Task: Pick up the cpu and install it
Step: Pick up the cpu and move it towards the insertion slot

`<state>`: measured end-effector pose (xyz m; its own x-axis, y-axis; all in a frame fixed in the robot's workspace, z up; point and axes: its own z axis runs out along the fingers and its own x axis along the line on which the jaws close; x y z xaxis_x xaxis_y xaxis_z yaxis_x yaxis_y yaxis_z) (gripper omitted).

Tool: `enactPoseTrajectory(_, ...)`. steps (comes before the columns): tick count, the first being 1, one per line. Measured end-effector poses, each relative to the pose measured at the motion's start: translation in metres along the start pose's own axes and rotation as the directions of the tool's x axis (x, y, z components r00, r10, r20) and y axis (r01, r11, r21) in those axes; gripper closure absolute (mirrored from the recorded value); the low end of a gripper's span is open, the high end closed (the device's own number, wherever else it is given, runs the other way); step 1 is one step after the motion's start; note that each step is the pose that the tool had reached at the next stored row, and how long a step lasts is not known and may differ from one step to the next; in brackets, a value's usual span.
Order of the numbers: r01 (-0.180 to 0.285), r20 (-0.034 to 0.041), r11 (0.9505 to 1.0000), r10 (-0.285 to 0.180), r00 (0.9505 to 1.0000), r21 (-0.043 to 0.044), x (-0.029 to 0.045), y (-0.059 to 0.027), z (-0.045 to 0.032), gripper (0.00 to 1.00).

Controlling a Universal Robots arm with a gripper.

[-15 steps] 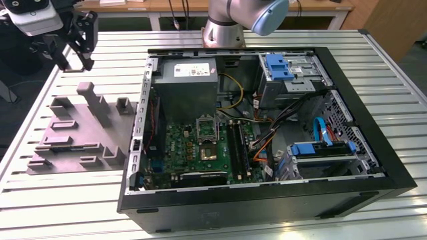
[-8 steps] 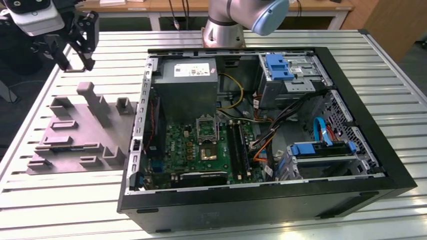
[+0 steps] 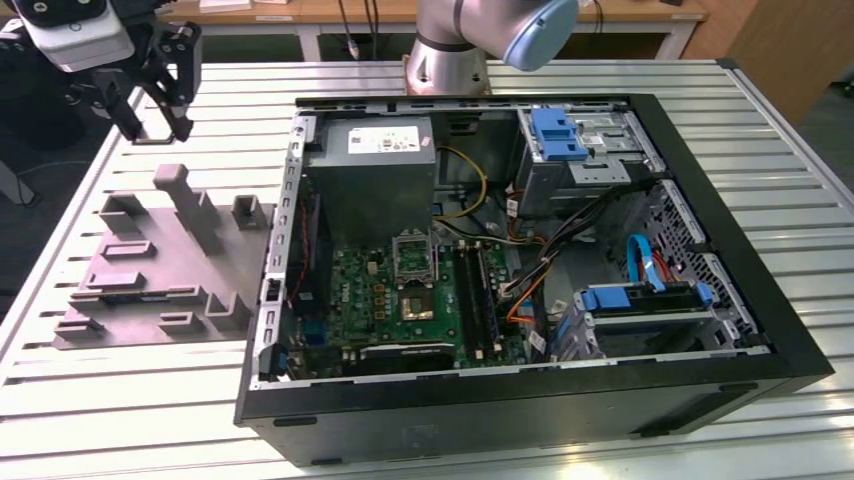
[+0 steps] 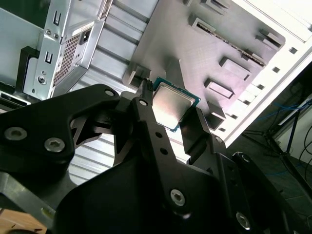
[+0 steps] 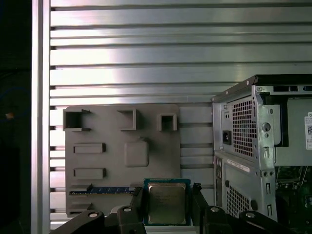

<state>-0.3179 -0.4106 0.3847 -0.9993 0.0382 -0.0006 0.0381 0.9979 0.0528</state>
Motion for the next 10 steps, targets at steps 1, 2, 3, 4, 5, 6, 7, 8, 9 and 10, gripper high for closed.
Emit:
enactPoseTrajectory(1,0.000,0.0001,1.0000,0.000,1.0000,-0.0001,-0.0005,0.0000,0.0000,0.53)
enactPoseTrajectory(2,0.000,0.0001,1.0000,0.000,1.0000,0.0000,-0.0010,0.0000,0.0000,0.53)
enactPoseTrajectory(3,0.000,0.0000,1.0000,0.000,1.0000,0.0000,-0.0016,0.0001,0.0000,0.53)
enactPoseTrajectory(4,0.000,0.0000,1.0000,0.000,1.0000,0.0000,-0.0021,0.0001,0.0000,0.53)
enactPoseTrajectory(5,0.000,0.0000,1.0000,0.000,1.0000,0.0000,-0.0027,0.0001,0.0000,0.53)
enactPoseTrajectory(6,0.000,-0.0001,1.0000,0.000,1.0000,0.0000,-0.0033,0.0001,0.0000,0.53)
enactPoseTrajectory(7,0.000,0.0000,1.0000,0.000,1.0000,0.0000,-0.0039,0.0002,0.0000,0.53)
enactPoseTrajectory(8,0.000,0.0000,1.0000,0.000,1.0000,0.0000,-0.0044,0.0002,0.0000,0.53)
enactPoseTrajectory(9,0.000,0.0000,1.0000,0.000,1.0000,0.0000,-0.0049,0.0002,0.0000,0.53)
enactPoseTrajectory(10,0.000,0.0000,1.0000,0.000,1.0000,0.0000,-0.0056,0.0002,0.0000,0.53)
